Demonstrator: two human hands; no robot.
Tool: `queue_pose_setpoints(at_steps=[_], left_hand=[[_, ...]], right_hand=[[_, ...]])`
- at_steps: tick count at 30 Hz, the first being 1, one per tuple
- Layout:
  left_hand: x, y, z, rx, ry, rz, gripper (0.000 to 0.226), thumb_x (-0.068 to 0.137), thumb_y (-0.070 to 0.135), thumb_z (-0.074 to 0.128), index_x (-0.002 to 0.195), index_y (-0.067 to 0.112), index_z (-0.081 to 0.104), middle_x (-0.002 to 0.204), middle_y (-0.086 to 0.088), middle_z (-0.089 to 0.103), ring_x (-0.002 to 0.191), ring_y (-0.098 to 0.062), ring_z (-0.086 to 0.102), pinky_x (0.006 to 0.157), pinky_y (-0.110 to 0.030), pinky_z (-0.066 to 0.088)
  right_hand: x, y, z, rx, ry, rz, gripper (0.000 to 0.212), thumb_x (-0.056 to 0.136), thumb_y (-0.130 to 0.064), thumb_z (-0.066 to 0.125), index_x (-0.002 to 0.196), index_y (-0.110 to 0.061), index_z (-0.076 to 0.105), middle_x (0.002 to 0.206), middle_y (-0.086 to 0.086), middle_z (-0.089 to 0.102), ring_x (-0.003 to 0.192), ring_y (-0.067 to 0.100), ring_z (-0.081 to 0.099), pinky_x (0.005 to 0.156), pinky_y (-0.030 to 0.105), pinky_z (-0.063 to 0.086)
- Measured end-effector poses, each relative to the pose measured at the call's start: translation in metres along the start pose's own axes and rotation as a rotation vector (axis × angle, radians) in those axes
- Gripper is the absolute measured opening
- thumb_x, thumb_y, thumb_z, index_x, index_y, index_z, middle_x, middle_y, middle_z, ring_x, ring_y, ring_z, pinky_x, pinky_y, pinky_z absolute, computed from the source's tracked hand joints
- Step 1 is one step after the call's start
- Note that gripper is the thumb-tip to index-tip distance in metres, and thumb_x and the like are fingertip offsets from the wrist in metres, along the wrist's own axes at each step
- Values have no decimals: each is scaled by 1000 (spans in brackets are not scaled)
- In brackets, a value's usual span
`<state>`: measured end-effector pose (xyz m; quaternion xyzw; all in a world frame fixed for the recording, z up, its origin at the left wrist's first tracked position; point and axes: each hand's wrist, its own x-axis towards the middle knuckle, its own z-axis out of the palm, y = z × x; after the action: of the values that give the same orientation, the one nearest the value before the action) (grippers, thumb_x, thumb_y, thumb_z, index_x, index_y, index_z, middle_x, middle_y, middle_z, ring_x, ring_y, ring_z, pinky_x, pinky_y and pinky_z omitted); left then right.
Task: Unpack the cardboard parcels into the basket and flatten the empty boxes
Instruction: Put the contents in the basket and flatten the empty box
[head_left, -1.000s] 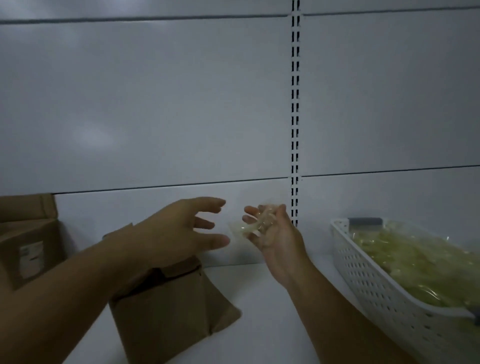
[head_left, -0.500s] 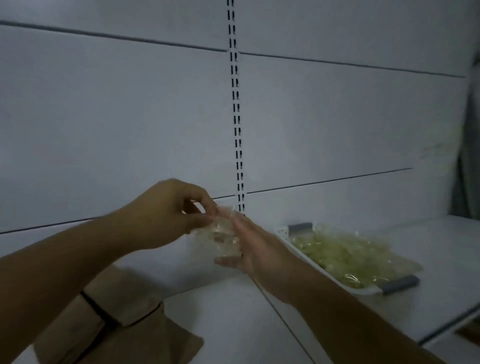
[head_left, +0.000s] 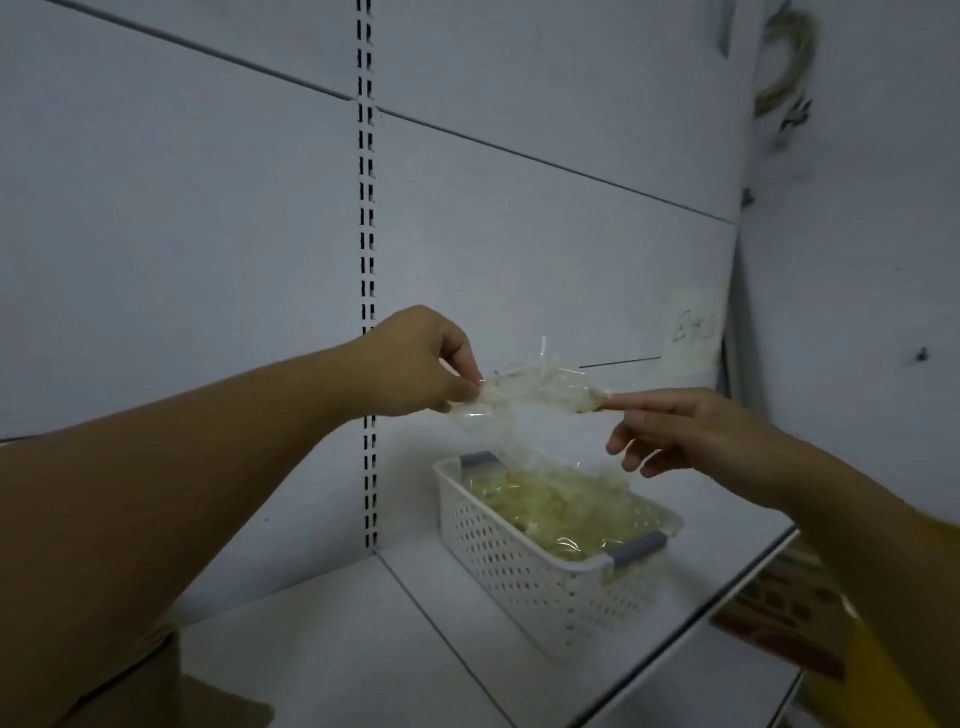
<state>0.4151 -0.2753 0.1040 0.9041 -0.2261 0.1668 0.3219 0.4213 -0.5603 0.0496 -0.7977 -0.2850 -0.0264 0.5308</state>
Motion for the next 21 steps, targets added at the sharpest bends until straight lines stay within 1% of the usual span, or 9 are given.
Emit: queue_pose_setpoints(at_steps=[3, 5, 7, 9, 12, 15, 17, 18, 21], left_hand=[[12, -10, 11, 56, 10, -38, 6, 77, 11, 75, 74, 10, 70, 83, -1, 71, 74, -15, 70, 65, -25, 59], [22, -14, 12, 165, 67, -48, 11, 78, 9, 72, 70, 14, 67, 79, 2, 70, 74, -14, 68, 62, -21, 56], [32, -21, 13, 104, 140, -88, 12, 78, 7, 73, 69, 15, 68, 76, -1, 70, 70, -16, 69, 60, -20, 57], [39, -26, 22, -11, 175, -119, 10, 77, 7, 74, 71, 13, 68, 77, -5, 71, 71, -19, 69, 63, -24, 59], [55, -33, 54, 107, 204, -116, 11, 80, 12, 70, 73, 19, 65, 78, -1, 69, 73, -17, 67, 72, -32, 59], [63, -45, 91, 283, 114, -181, 11, 87, 19, 61, 81, 27, 57, 87, 6, 67, 75, -10, 63, 66, -26, 53], [64, -58, 111, 432, -49, -250, 16, 89, 16, 54, 98, 28, 50, 91, 3, 67, 77, -13, 61, 66, -28, 52], [63, -64, 120, 478, -124, -288, 23, 88, 14, 51, 106, 29, 47, 92, 2, 65, 77, -14, 59, 68, -29, 52], [60, -75, 132, 558, -171, -361, 19, 89, 17, 48, 104, 25, 56, 93, 0, 63, 82, -16, 57, 68, -25, 48]], right_hand=[[3, 6, -28, 5, -340, 145, 51, 76, -49, 68, 122, -28, 61, 110, 12, 68, 100, 29, 65, 82, 33, 52], [9, 14, -49, 34, -421, 136, 53, 71, -53, 72, 108, -14, 70, 110, 16, 68, 103, 31, 64, 85, 35, 53], [21, 26, -66, 76, -337, 136, 51, 66, -53, 76, 90, -8, 75, 101, 18, 71, 95, 31, 67, 81, 35, 56], [42, 39, -75, -49, -173, 109, 36, 75, -44, 69, 88, -11, 75, 93, 13, 73, 89, 28, 69, 77, 32, 58], [83, 56, -70, -284, -73, -8, 15, 88, -28, 58, 96, -24, 71, 93, -4, 74, 87, 11, 69, 76, 24, 57], [117, 69, -49, -453, -102, -221, 26, 92, -30, 53, 116, -37, 60, 118, -22, 61, 103, -8, 58, 90, 17, 48], [136, 85, -29, -679, -242, -361, 38, 96, -34, 46, 133, -35, 47, 135, -22, 45, 121, -7, 42, 102, 17, 34], [144, 94, -18, -772, -354, -391, 40, 97, -36, 43, 136, -33, 44, 139, -19, 43, 123, -2, 40, 104, 20, 31], [156, 113, 9, -864, -644, -355, 35, 97, -40, 38, 123, -28, 57, 124, -4, 61, 105, 10, 54, 96, 30, 42]])
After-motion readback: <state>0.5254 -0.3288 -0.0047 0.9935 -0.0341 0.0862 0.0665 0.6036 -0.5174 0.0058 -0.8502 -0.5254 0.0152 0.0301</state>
